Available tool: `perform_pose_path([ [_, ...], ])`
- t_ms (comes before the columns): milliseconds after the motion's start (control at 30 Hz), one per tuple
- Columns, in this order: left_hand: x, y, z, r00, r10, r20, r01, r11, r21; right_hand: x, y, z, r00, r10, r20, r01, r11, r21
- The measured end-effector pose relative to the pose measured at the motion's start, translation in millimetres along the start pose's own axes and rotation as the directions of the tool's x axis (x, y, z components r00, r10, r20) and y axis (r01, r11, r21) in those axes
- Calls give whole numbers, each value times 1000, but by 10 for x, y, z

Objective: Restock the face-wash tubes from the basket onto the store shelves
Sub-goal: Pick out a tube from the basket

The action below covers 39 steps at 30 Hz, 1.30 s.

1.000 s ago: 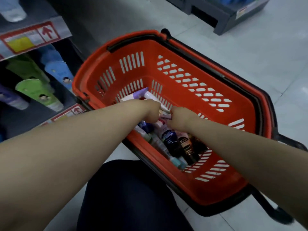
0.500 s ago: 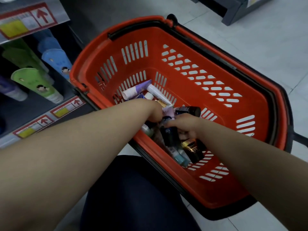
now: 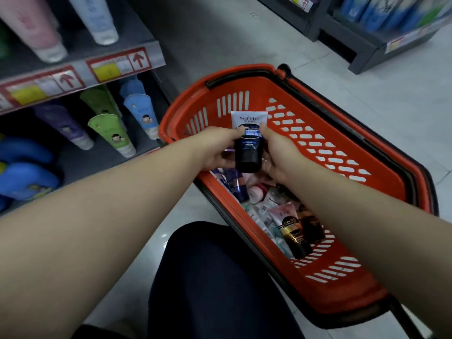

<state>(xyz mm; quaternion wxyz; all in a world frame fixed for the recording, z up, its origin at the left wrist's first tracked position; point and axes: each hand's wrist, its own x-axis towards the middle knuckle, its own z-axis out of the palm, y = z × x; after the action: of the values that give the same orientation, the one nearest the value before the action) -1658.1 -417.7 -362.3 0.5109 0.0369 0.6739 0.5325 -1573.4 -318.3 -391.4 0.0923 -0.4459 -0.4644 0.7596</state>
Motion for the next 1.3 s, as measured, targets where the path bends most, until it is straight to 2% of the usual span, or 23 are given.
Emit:
perform_pose_path([
  [100,-274,172,-170,994,94,-47,-99,989,-108,-60,-190,359,994,-90,67,88,996,31],
  [267,-684,379,-465,964,193,-181,-228,954,-196,-210,-439,906,965,-199,173,202,979,-2],
  [467,-1139,489,-1003,904,238,-356,-338,907,-252,-463,-567,1632,902,-237,360,292,951,-104],
  [567,-1406,482,-1269,864,231,-447,-379,883,-277,-661,-570,1986,869,-211,447,301,943,-142],
  [733,-1822,437,-1627,772,256,-582,-475,841,-260,-941,-507,2476,791,-194,580,350,921,-169],
  [900,-2154,370,-1949,661,305,-686,-559,809,-179,-1181,-420,2883,708,-204,676,456,863,-216],
  [1067,-2297,313,-2397,566,370,-737,-595,802,-54,-1287,-283,3301,609,-253,751,557,811,-179],
  [1300,-2240,306,-3102,463,380,-801,-637,771,-3,-1333,-215,3923,572,-322,754,640,750,-165],
])
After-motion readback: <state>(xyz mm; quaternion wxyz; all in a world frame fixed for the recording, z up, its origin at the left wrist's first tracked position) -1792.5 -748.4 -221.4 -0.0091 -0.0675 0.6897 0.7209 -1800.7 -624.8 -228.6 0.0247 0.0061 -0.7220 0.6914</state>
